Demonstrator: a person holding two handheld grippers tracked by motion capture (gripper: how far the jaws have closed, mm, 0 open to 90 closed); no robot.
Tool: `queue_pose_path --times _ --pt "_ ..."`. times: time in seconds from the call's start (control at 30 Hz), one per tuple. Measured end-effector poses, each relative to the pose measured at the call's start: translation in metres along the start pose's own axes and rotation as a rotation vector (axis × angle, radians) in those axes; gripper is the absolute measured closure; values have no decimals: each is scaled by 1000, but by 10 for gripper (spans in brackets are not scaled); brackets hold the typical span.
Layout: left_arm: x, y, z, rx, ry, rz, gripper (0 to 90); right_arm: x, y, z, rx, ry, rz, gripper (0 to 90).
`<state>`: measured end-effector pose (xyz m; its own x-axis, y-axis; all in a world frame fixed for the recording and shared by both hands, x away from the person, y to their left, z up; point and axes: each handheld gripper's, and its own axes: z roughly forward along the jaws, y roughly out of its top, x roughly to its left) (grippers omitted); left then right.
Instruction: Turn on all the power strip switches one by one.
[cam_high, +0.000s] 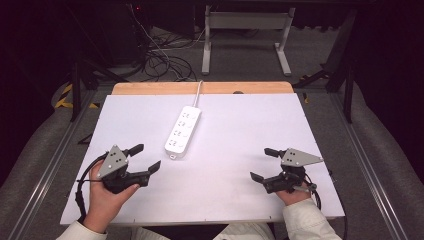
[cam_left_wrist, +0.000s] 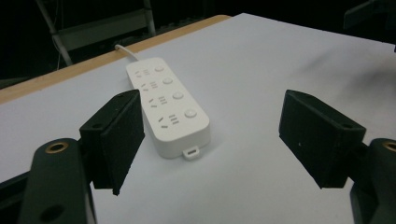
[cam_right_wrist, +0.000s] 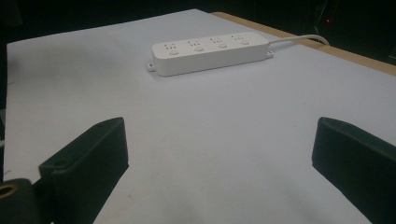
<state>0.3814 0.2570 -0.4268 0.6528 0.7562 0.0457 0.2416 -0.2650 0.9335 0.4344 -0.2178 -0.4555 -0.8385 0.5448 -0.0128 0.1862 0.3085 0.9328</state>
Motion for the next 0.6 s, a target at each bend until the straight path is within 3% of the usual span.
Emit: queue_pose_path --times 0.27,0.37,0.47,0.53,0.6 --pt "10 -38 -3 42 -54 13 207 0 0 0 0 -4 7 42" --pt "16 -46 -1 36 -93 -7 210 0 -1 0 1 1 7 42" --pt "20 -48 1 25 -101 -3 204 0 -1 0 6 3 8 42" --pt "22 -49 3 35 -91 -40 209 0 -2 1 6 8 10 42" --pt "25 -51 5 68 -66 -106 233 0 -2 0 8 6 12 42"
